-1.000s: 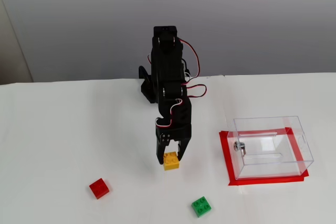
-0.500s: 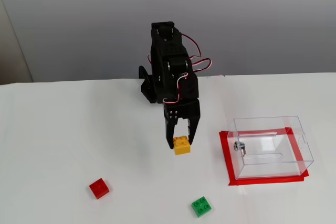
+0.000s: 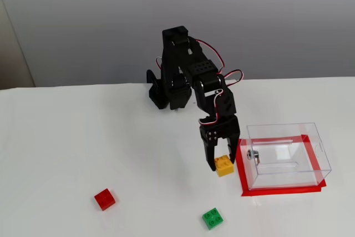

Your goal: Pick the yellow lego brick and place it into the transparent box

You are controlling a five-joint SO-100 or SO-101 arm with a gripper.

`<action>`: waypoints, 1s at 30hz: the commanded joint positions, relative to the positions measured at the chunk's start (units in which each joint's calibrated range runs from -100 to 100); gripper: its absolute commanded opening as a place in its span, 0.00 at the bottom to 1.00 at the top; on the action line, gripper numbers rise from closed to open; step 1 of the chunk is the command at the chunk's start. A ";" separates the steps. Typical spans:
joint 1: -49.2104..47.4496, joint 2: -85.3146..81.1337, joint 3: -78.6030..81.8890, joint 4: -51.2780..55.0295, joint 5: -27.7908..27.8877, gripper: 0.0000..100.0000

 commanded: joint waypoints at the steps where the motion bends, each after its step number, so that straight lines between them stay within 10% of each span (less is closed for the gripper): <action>1: -3.05 2.50 -5.82 -0.75 -0.90 0.14; 30: -27.81 5.73 -9.80 -3.88 -4.29 0.13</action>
